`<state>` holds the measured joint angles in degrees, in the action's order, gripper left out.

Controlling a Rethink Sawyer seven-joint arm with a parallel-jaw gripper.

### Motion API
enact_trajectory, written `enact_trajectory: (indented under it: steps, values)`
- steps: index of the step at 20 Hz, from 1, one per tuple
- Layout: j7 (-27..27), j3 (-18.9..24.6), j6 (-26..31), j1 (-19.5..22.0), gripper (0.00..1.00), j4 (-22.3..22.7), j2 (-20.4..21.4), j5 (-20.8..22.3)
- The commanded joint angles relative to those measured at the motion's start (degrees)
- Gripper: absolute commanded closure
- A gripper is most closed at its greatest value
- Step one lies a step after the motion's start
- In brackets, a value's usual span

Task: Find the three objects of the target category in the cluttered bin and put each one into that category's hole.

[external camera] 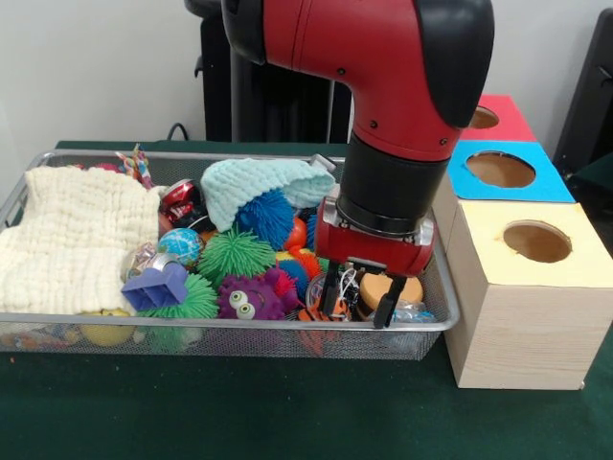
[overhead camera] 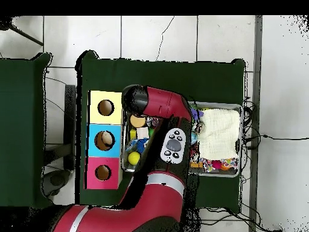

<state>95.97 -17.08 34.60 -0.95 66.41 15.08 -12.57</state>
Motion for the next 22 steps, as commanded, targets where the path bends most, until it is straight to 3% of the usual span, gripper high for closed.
enact_trajectory:
  steps: [1, 7, 22]
  values:
    - [13.2, 2.1, 3.2, 1.7, 0.00, 1.0, -1.6, -1.8]
    - [11.9, 3.0, 1.9, 2.1, 0.00, 4.0, 0.5, -1.5]
    - [8.8, 5.0, 2.1, 4.7, 0.00, 6.2, 3.0, -1.0]
